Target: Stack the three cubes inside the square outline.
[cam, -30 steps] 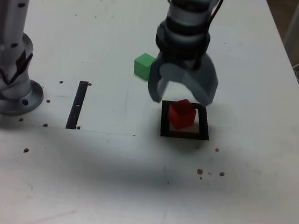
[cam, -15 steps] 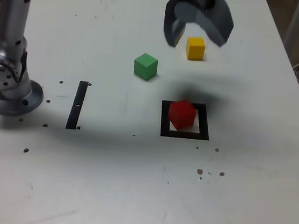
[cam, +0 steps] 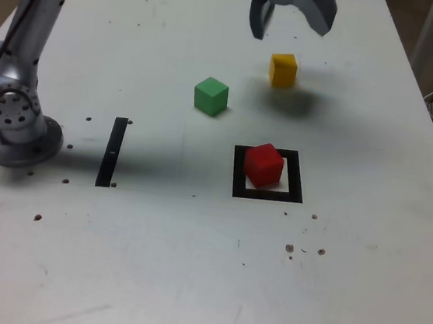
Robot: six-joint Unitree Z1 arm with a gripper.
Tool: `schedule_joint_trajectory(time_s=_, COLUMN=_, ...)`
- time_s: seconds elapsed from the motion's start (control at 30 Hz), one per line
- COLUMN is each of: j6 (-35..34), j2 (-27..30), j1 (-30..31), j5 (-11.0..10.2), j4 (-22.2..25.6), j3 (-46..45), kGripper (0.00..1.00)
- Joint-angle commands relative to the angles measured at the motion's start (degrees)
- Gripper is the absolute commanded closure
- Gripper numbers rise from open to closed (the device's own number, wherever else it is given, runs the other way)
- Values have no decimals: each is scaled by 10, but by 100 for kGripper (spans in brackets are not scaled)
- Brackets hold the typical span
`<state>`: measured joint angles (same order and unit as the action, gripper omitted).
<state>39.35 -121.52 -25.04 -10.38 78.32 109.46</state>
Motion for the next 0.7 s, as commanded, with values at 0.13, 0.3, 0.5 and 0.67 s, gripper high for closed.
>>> schedule_joint_trajectory(time_s=0.13, j6=-44, j2=-16, j1=3, j5=-2, j4=-11, j3=-21, kGripper=5)
schedule_joint_trajectory(time_s=0.3, j6=-84, j2=-32, j1=1, j5=-3, j4=-15, j3=-26, kGripper=5)
schedule_joint_trajectory(time_s=0.5, j6=-98, j2=-48, j1=-12, j5=-2, j4=-20, j3=-22, kGripper=6)
schedule_joint_trajectory(time_s=0.67, j6=-111, j2=-59, j1=-17, j5=-2, j4=-24, j3=-23, kGripper=8)
